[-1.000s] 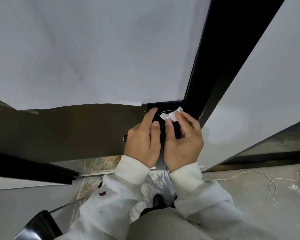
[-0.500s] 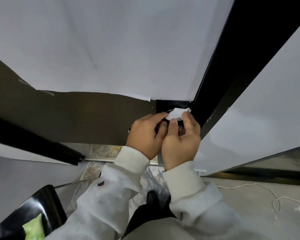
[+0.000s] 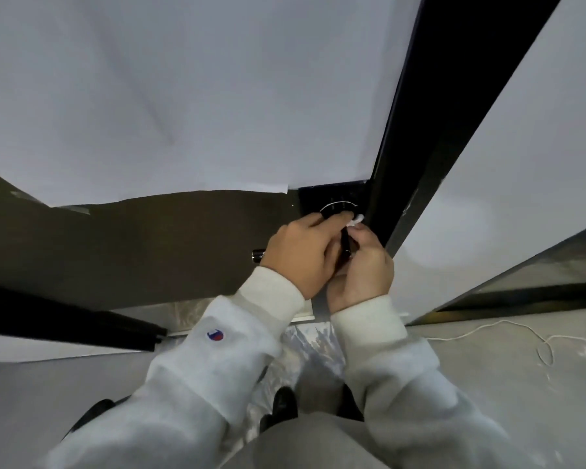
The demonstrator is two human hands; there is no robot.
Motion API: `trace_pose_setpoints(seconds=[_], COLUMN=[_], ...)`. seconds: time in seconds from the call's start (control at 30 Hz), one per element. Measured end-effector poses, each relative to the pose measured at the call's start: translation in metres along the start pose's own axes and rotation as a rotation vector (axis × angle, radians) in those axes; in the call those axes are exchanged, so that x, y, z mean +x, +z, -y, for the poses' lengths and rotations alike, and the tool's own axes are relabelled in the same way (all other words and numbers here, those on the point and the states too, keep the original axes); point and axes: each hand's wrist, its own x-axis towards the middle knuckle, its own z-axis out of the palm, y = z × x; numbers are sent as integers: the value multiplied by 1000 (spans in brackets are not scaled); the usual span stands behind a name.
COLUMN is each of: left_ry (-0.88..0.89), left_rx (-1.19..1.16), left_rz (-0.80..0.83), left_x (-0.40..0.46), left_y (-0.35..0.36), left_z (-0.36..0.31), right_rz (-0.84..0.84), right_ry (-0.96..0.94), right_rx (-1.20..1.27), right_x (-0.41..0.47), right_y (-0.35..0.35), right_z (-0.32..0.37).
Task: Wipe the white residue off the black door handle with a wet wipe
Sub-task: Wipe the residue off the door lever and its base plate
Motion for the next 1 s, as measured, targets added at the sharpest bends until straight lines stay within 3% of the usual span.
trace_pose_setpoints(seconds=[0.03,0.1,0.2,0.27,0.37,0.57,0.63,0.77,0.9,1.0], left_ry=[7,4,-50,-116,-167,-166,-165,-186,-170,-147], left_rx=[-32,-81,-128,-103,-14,-65,-66,-81,-95,-63], left_rz=[-38,-95,-188,-200,-190,-192,-190,-272,-249,-139], left_x=[-2,-3,-2,-8,-16,-15,-15,-13,-13,-12], left_y=[2,2,1,-1,-5,-9,-8,-9,-11,-12], left_z=[3,4,6,10,14,20,15,13,13,4], right_rz=[-16,-45,-65,-60,-10,39,143,324,293,229], right_ry=[8,-155,-575,-774,-970,-1230,-1364,-1389,-1456,-1272], right_rx=[33,-91,-685,-912,-1037,-1200,-1262,-1177,-1220,-1119], right_x=[2,3,-1,-5,-2,9,16,23,26,20], right_y=[0,1,-1,-7,-10,-6,-9,-3,-13,-17], right_z=[0,-2,-10,-14,-19,-18,-16,-18,-18,-20])
